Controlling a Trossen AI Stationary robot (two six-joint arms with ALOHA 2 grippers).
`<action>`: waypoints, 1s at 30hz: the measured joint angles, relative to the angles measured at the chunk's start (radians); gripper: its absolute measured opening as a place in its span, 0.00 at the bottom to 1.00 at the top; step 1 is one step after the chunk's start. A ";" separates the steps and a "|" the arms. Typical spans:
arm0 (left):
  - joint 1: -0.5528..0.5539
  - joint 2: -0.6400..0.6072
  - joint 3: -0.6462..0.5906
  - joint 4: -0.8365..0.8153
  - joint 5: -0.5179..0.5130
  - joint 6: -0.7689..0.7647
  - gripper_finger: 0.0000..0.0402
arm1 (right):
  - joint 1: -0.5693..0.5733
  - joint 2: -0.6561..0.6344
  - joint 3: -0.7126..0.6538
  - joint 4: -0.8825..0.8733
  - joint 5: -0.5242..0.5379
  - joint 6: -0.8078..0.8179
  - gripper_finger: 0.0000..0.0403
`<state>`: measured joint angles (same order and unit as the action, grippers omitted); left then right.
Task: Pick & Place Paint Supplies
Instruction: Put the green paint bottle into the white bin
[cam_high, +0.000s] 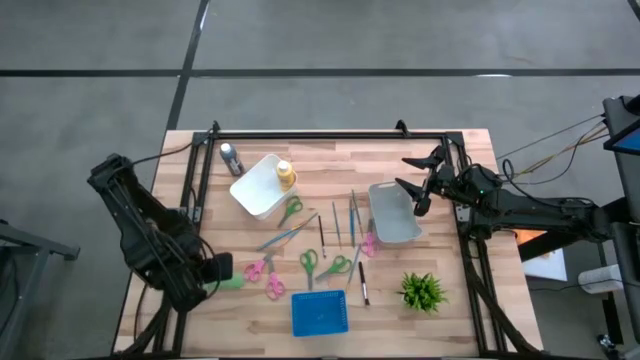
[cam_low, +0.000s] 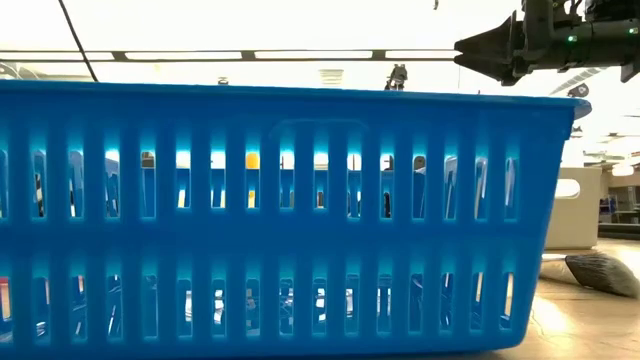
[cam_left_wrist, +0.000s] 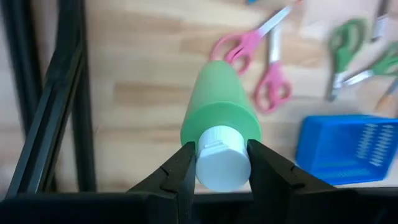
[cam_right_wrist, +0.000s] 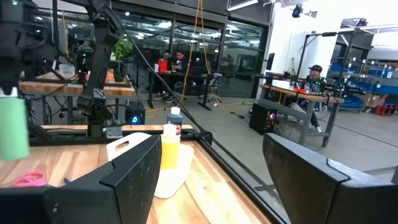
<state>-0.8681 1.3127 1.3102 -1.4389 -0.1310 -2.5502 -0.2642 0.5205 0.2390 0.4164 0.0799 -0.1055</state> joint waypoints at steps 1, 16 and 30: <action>0.010 -0.008 0.000 -0.008 -0.018 0.022 0.30 | 0.000 0.000 0.000 0.000 0.000 0.000 0.69; 0.225 -0.119 0.000 -0.084 -0.216 0.440 0.30 | 0.000 0.000 0.000 0.000 0.000 -0.002 0.69; 0.641 -0.247 0.000 -0.051 -0.216 0.951 0.30 | 0.000 0.000 0.000 0.000 0.000 -0.002 0.69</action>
<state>-0.2275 1.0662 1.3106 -1.4902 -0.3469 -1.5987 -0.2638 0.5205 0.2390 0.4164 0.0799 -0.1078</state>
